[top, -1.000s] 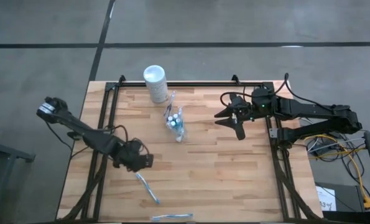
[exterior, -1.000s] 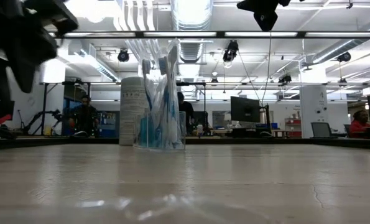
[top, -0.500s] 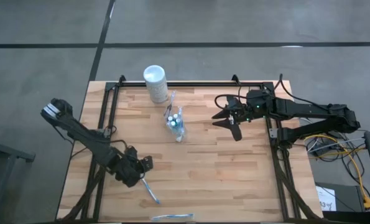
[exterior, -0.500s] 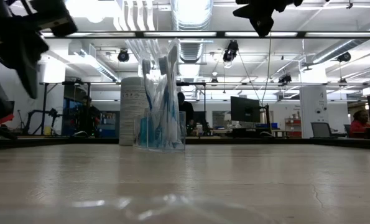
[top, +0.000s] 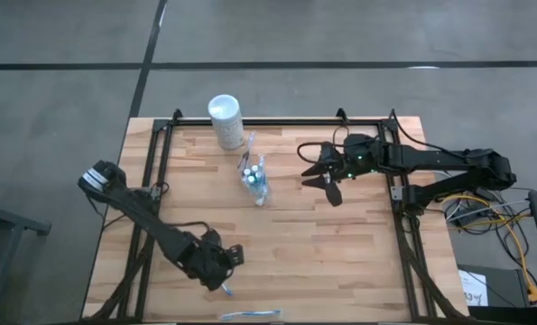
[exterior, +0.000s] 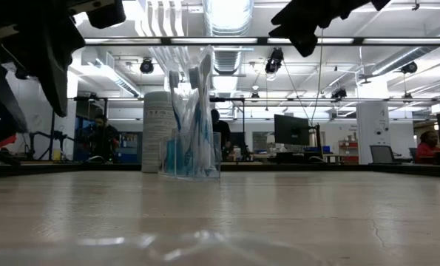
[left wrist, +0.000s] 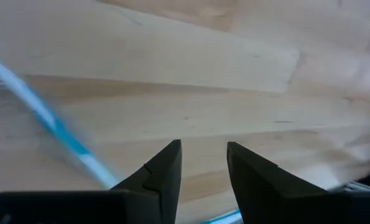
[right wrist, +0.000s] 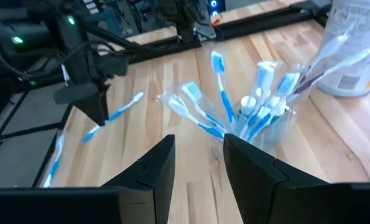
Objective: Pick & Place toothbrushing station
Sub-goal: Put the blue toothbrush into the right of the transparent organizer
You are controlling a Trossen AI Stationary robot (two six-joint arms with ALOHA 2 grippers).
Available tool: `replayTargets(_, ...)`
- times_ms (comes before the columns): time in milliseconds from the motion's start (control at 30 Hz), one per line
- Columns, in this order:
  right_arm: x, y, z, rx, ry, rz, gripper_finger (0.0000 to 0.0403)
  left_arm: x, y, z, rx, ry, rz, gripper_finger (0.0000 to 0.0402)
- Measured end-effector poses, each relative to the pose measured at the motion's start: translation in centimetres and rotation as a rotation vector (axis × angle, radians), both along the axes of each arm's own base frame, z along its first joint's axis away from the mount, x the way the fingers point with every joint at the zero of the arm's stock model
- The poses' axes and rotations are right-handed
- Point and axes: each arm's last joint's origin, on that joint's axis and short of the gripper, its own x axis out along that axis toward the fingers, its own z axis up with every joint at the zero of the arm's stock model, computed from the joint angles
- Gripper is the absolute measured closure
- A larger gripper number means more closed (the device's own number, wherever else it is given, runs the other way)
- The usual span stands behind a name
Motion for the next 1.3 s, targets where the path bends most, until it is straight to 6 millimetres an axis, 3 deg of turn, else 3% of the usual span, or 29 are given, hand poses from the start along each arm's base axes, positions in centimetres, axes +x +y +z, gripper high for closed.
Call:
replayTargets(167, 1.0, -0.1, -1.2, 0.007, 0.05, 0.0, 0.0271, -0.8, 0.2, 2.0, 0.001, 0.151, -0.035, 0.027)
replayTargets(300, 2.0, -0.3, -2.4, 0.013, 0.099, 0.0, 0.0271, -1.2, 0.6, 4.8, 0.012, 0.165, -0.03, 0.0277)
replayTargets(400, 2.7, -0.4, -3.6, 0.019, 0.145, -0.001, 0.0271, -1.7, 1.0, 5.9, 0.04, 0.202, -0.03, 0.0284)
replayTargets(800, 6.1, -1.0, -9.1, 0.073, 0.332, 0.008, 0.0271, -2.8, 1.0, 6.2, 0.067, 0.228, -0.06, 0.0299)
replayTargets(867, 6.4, -0.9, -8.9, 0.097, 0.286, 0.084, 0.0271, -3.0, 0.8, 6.2, 0.068, 0.228, -0.068, 0.0299)
replayTargets(1033, 6.2, -0.6, -5.7, 0.051, 0.073, 0.158, 0.0271, -3.1, 0.6, 6.2, 0.07, 0.229, -0.077, 0.0299)
replayTargets(1200, 3.1, -0.1, -2.3, -0.053, -0.136, 0.217, 0.0271, -3.4, 0.6, 6.1, 0.086, 0.246, -0.082, 0.0299)
replayTargets(1300, 0.6, 0.5, -1.7, -0.057, -0.287, 0.286, 0.0271, -3.6, 0.7, 6.0, 0.097, 0.259, -0.081, 0.0299)
